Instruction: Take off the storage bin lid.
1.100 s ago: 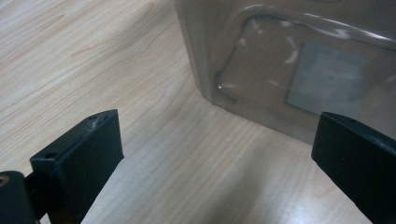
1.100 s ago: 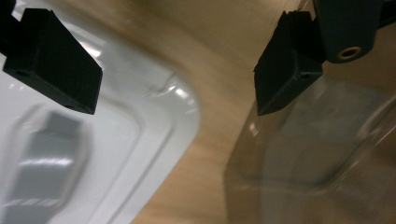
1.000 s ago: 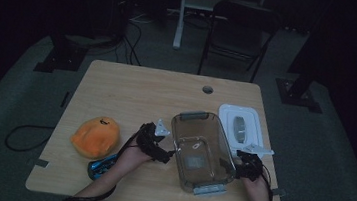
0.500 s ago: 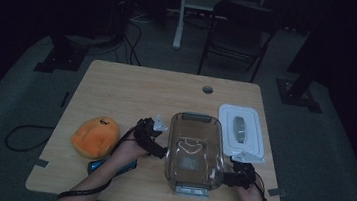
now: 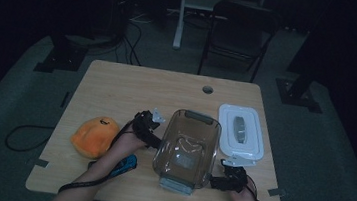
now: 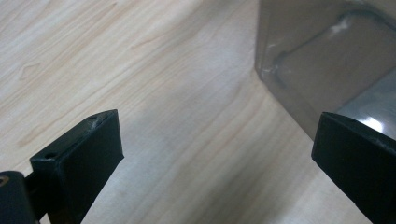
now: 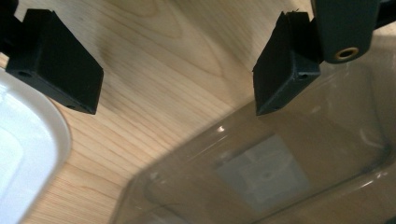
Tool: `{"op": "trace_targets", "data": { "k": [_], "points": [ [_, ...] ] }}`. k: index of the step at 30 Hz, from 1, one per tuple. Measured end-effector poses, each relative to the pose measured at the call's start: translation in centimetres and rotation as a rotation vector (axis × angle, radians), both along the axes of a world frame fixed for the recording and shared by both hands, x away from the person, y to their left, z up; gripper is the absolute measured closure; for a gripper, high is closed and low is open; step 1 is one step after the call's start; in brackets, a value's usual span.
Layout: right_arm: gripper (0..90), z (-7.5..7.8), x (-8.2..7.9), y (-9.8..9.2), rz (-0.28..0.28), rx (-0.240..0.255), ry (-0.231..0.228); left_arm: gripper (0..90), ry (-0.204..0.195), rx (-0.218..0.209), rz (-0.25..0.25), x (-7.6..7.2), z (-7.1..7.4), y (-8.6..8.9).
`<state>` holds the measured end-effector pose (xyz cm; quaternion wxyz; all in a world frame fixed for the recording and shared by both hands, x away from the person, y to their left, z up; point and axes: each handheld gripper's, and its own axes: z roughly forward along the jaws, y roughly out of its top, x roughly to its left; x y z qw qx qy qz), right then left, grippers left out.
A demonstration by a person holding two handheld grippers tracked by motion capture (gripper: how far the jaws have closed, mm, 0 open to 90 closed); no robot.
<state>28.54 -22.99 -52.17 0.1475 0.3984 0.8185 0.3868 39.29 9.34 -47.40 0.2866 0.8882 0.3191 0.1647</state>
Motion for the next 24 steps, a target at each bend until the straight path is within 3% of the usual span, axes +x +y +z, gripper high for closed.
{"op": "trace_targets", "data": {
  "k": [4, 7, 9, 13, 21, 24],
  "points": [
    [15.4, -0.2, -0.2, 0.4, 0.017, 0.005, 0.006, 2.5, 0.009, 0.0, 0.036, 0.3, 0.1, 0.7],
    [14.5, -0.3, -0.2, 0.6, 0.024, -0.005, 0.008, 2.5, 0.02, -0.029, 0.073, 0.2, 0.9, 1.7],
    [14.5, -0.2, -0.3, 0.5, 0.023, -0.007, 0.003, 2.5, 0.034, -0.052, 0.086, -0.1, 1.4, 2.4],
    [14.5, 0.0, -0.5, 0.4, 0.028, 0.0, -0.006, 2.5, 0.041, -0.055, 0.09, -1.0, 2.3, 3.7],
    [14.4, 0.2, -0.8, -0.2, 0.018, 0.01, -0.018, 2.5, 0.014, -0.076, 0.098, -3.2, 3.7, 5.4],
    [14.5, 0.3, -0.8, -0.6, 0.001, 0.015, -0.033, 2.5, -0.015, -0.09, 0.124, -4.8, 4.7, 7.2]
  ]
}}
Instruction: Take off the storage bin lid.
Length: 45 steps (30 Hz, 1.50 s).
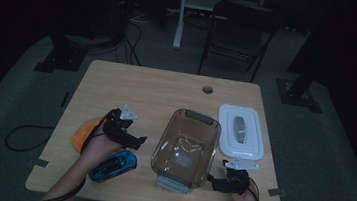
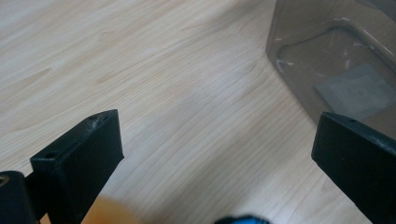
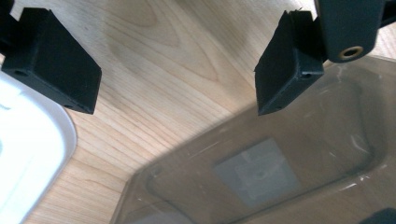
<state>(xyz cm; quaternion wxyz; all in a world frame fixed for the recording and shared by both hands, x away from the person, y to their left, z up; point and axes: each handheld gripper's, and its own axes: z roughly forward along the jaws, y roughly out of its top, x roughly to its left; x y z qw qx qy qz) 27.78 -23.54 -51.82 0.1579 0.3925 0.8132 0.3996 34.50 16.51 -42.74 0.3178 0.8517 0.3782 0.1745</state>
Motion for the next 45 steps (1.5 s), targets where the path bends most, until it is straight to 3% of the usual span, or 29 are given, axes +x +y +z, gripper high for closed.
{"op": "trace_targets", "data": {
  "k": [4, 8, 10, 13, 16, 17, 19, 23, 30, 35, 38, 42, 45],
  "points": [
    [14.5, -0.1, -0.1, 0.0, 0.002, -0.007, 0.002, 2.5, -0.014, 0.007, 0.01, -0.7, 0.6, 1.2],
    [14.5, -0.3, -0.4, -0.4, -0.005, -0.02, 0.003, 2.5, -0.046, 0.039, 0.043, -1.7, 1.1, 3.7],
    [14.5, -0.3, -0.5, -0.7, -0.013, -0.021, 0.005, 2.5, -0.046, 0.029, 0.05, -1.9, 1.2, 4.2],
    [14.5, -0.4, -0.6, -1.1, -0.018, -0.028, 0.0, 2.5, -0.05, 0.011, 0.088, -2.4, 1.3, 5.8],
    [14.5, -0.5, -0.9, -1.6, -0.036, -0.028, 0.003, 2.5, -0.044, 0.029, 0.155, -3.0, 1.1, 7.6],
    [14.5, -0.5, -0.9, -1.6, -0.036, -0.028, 0.003, 2.5, -0.044, 0.029, 0.155, -3.0, 1.1, 7.6],
    [14.5, -0.6, -1.1, -2.0, -0.05, -0.029, 0.008, 2.5, -0.048, 0.018, 0.19, -3.2, 0.9, 8.5],
    [14.5, -0.7, -1.2, -2.1, -0.058, -0.029, 0.014, 2.5, -0.021, 0.013, 0.234, -3.6, -0.2, 9.8],
    [14.5, -0.8, -1.5, -2.2, -0.063, -0.059, 0.011, 2.6, 0.043, 0.019, 0.239, -3.5, -2.3, 10.5],
    [14.5, -0.9, -1.8, -2.6, -0.073, -0.085, 0.011, 2.4, 0.046, 0.043, 0.262, -3.2, -3.3, 10.5],
    [14.4, -0.9, -1.9, -2.8, -0.075, -0.092, 0.016, 1.6, 0.064, 0.023, 0.27, -3.0, -3.9, 10.7],
    [14.4, -0.9, -2.0, -3.3, -0.08, -0.087, 0.025, 0.9, 0.066, -0.046, 0.292, -2.7, -4.5, 11.6],
    [14.0, -0.9, -2.1, -3.4, -0.078, -0.088, 0.025, 0.3, 0.056, -0.086, 0.281, -2.8, -4.9, 12.1]
  ]
}}
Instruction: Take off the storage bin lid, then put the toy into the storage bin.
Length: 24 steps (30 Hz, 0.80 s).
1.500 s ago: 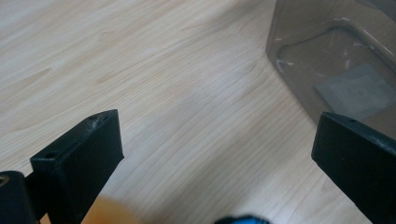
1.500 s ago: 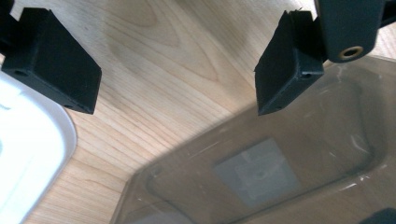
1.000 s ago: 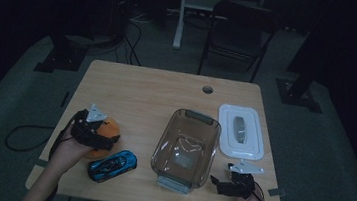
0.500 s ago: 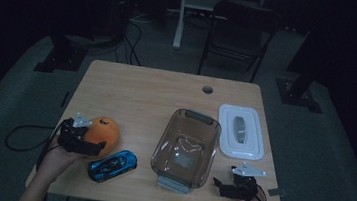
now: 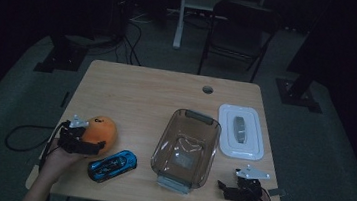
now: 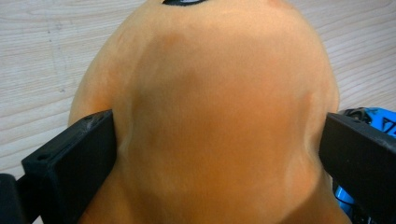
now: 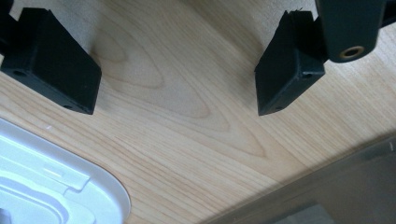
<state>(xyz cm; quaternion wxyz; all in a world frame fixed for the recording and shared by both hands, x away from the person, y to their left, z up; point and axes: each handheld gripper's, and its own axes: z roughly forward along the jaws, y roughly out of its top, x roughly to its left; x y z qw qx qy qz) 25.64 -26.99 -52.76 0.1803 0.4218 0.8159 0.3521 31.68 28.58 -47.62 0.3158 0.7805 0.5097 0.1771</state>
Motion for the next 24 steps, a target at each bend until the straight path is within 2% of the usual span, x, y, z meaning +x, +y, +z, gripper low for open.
{"op": "trace_targets", "data": {
  "k": [1, 5, 11, 14, 16, 24],
  "points": [
    [13.8, 0.0, 0.0, 0.0, -0.001, -0.001, 0.001, 0.3, -0.015, 0.012, -0.024, -0.1, -0.2, 0.1],
    [13.6, 0.0, -0.1, 0.0, -0.006, -0.001, 0.001, 0.3, -0.028, 0.022, -0.048, -0.3, -0.5, 0.3],
    [13.6, 0.0, -0.1, 0.0, -0.005, -0.001, 0.0, 0.3, -0.015, 0.065, -0.046, -0.5, -0.6, -0.2],
    [13.6, 0.0, -0.1, 0.0, -0.006, 0.0, 0.0, 1.9, -0.005, 0.067, -0.03, -0.5, -0.5, -0.3],
    [13.6, 0.0, -0.1, 0.0, -0.006, 0.0, 0.001, 6.8, -0.007, 0.071, -0.027, -0.6, -0.4, -0.2],
    [13.6, 0.0, -0.1, -0.1, -0.008, -0.001, 0.001, 35.1, -0.056, 0.0, 0.003, -1.3, 0.0, 0.6]
  ]
}}
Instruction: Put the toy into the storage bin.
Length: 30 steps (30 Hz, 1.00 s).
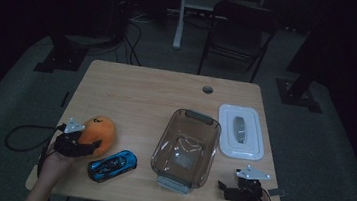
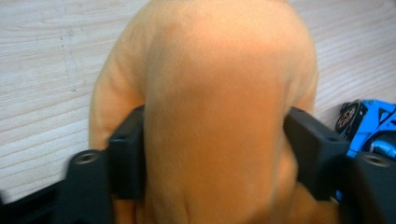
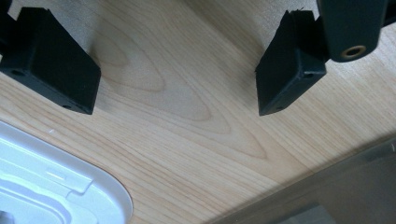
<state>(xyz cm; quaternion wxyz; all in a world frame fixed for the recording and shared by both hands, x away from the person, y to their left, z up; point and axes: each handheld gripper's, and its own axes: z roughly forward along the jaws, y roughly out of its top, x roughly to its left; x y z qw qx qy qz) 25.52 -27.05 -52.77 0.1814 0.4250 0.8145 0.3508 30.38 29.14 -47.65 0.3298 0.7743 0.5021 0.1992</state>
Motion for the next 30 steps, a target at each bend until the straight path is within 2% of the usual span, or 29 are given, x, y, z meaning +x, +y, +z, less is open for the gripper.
{"op": "trace_targets", "data": {
  "k": [6, 10, 12, 16, 18, 25, 30],
  "points": [
    [13.7, 0.0, 0.0, 0.0, -0.001, 0.001, 0.0, 48.2, -0.035, -0.018, 0.006, -0.3, 0.4, 0.2],
    [13.6, 0.0, 0.0, 0.0, -0.001, 0.0, 0.001, 52.3, -0.034, -0.03, 0.008, -0.1, 0.9, 0.4],
    [13.6, 0.0, 0.0, 0.0, -0.001, 0.001, 0.0, 55.1, -0.043, -0.013, 0.001, -0.1, 1.2, 0.3],
    [13.6, 0.0, 0.0, 0.0, 0.0, 0.001, -0.001, 56.3, -0.049, 0.003, -0.024, 0.0, 1.9, 0.0],
    [13.6, 0.0, 0.0, 0.0, -0.001, 0.001, 0.001, 56.4, -0.05, -0.01, -0.023, 0.1, 2.1, 0.0],
    [13.6, 0.0, 0.0, 0.0, 0.0, 0.001, 0.0, 57.3, -0.073, 0.025, -0.097, 0.1, 3.8, -1.1],
    [13.6, 0.0, 0.0, 0.0, -0.001, 0.001, 0.0, 57.4, -0.076, 0.022, -0.127, 0.4, 4.4, -1.7]
  ]
}}
